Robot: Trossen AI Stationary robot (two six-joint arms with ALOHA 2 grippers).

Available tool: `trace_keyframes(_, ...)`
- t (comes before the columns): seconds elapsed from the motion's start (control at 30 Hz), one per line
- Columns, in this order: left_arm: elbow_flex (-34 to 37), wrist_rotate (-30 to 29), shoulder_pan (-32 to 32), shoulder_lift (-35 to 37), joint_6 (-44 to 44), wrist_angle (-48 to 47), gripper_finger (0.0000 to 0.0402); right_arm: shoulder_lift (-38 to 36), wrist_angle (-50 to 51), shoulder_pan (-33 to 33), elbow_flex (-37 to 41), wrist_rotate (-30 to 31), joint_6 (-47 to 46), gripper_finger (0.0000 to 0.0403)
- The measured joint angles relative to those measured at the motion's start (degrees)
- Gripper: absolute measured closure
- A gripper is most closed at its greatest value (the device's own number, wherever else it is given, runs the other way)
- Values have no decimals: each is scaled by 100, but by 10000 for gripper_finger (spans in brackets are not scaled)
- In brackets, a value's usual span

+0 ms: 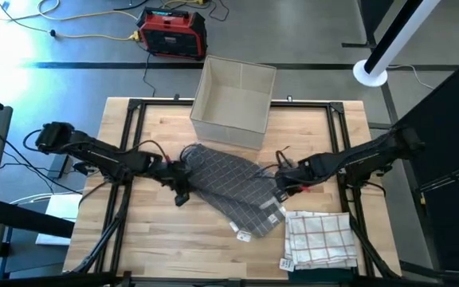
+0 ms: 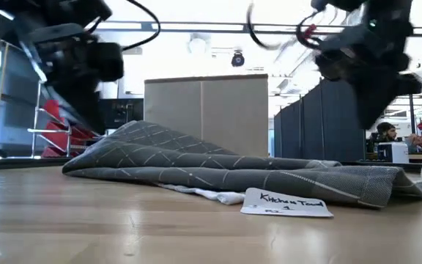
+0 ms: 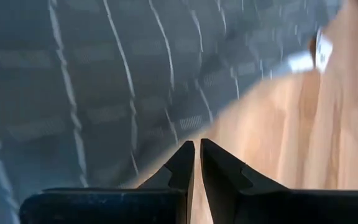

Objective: Fold towel
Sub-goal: Fold the gray patterned towel

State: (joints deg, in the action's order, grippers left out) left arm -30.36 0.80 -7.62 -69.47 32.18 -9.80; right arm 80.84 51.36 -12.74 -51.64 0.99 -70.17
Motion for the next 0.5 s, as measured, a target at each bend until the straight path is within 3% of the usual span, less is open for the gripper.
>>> trace_keyframes(0.1,-68,-13,295,0,-297,125,381,70,271,3,7,-49,7,360)
trace_keyframes(0.3,-75,-9,797,0,-532,198,381,515,-83,61,7,536,313,264)
trace_keyframes(0.5,-75,27,953,-2,-541,203,381,1112,-474,98,2,236,353,186)
